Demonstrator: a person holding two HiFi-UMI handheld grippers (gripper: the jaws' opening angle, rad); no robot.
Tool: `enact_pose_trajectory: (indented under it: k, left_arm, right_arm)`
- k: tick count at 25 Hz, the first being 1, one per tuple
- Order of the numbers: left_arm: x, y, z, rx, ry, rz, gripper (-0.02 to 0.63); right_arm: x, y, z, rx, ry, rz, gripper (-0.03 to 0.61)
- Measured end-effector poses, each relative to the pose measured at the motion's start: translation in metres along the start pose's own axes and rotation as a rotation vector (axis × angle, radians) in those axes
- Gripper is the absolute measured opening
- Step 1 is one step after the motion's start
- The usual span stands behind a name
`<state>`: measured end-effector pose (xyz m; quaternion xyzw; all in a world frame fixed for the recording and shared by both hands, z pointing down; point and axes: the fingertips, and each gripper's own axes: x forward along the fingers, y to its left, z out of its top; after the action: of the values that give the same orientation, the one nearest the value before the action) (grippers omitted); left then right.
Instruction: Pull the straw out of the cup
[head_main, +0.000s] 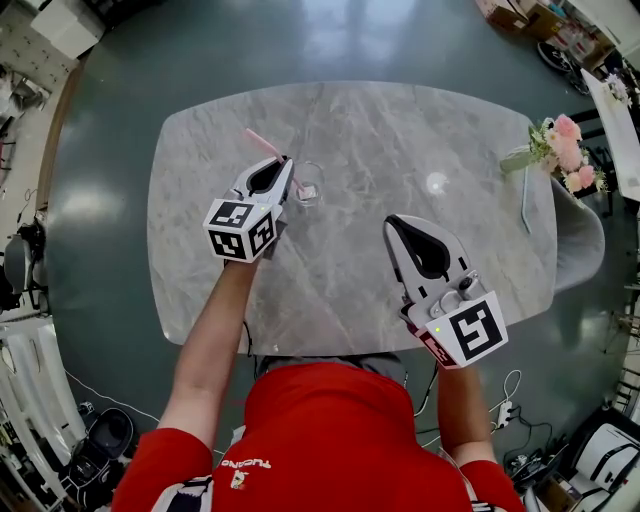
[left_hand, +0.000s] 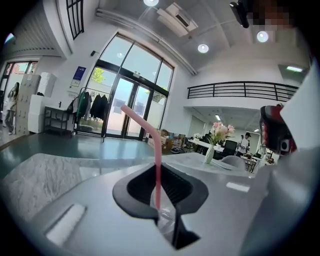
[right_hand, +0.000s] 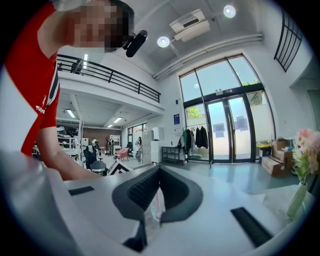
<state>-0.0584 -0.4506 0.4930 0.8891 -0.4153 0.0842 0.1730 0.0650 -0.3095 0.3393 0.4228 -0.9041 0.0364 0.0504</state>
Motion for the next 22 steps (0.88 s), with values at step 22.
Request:
enact_pose_trajectory:
  k: [22]
  left_arm:
    - [-0.111,-0.093,0.121,0.082,-0.306,-0.089,0.032]
  right_arm:
    - [-0.015,0.01,0.025,0.011,-0.088,0.013,0.002]
